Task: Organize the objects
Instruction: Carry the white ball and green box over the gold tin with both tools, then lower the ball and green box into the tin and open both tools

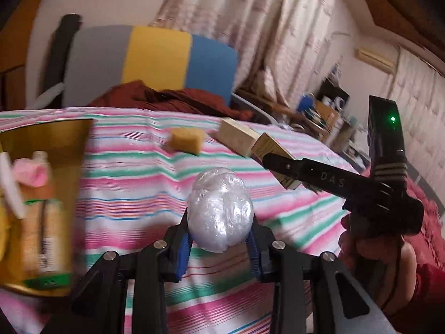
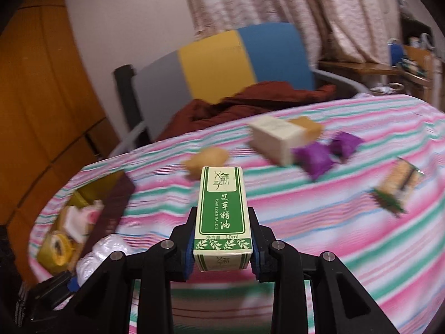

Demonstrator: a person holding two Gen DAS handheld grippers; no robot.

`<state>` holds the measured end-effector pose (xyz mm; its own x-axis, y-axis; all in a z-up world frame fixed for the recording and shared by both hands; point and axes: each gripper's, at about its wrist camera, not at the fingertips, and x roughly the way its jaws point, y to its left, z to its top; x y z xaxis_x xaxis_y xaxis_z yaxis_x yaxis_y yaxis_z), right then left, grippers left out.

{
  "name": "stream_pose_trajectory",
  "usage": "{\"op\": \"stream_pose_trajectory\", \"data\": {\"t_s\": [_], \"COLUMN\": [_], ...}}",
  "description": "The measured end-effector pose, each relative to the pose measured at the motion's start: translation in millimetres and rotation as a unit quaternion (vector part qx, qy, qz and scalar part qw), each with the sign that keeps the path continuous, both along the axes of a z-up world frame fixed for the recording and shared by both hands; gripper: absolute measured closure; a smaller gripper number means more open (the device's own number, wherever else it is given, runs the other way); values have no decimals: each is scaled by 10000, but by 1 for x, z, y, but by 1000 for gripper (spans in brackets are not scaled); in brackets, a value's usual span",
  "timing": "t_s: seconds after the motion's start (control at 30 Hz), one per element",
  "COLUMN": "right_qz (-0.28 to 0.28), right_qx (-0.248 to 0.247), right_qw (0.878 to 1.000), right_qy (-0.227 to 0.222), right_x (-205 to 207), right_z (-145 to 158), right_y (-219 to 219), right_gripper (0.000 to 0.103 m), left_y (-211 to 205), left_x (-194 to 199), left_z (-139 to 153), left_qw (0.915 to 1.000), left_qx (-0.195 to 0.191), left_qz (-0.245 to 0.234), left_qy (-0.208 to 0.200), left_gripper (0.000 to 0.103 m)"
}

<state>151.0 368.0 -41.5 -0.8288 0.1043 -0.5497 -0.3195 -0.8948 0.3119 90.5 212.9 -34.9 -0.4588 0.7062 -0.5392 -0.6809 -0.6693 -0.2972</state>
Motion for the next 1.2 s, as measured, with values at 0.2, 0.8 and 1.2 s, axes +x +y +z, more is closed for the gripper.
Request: {"op": "stream_pose_trajectory", "data": {"t_s": [0.2, 0.8, 1.2], "right_qz": [948, 1633, 1467], "right_qx": [-89, -384, -509], "right_qw": [9953, 9833, 9878], "right_qy": [190, -700, -75], "right_x": [-50, -172, -123], "right_z": [22, -2, 13], "right_y": [-69, -164, -148], "right_gripper": [72, 45, 26], "left_y": [-60, -162, -155], "left_x": [-17, -70, -79], "left_z": [16, -18, -21], "left_qw": [9973, 9814, 9749], "left_qx": [267, -151, -969], "left_qz": [677, 1793, 1942], "left_qy": [16, -673, -492], "left_gripper": [69, 69, 65]}}
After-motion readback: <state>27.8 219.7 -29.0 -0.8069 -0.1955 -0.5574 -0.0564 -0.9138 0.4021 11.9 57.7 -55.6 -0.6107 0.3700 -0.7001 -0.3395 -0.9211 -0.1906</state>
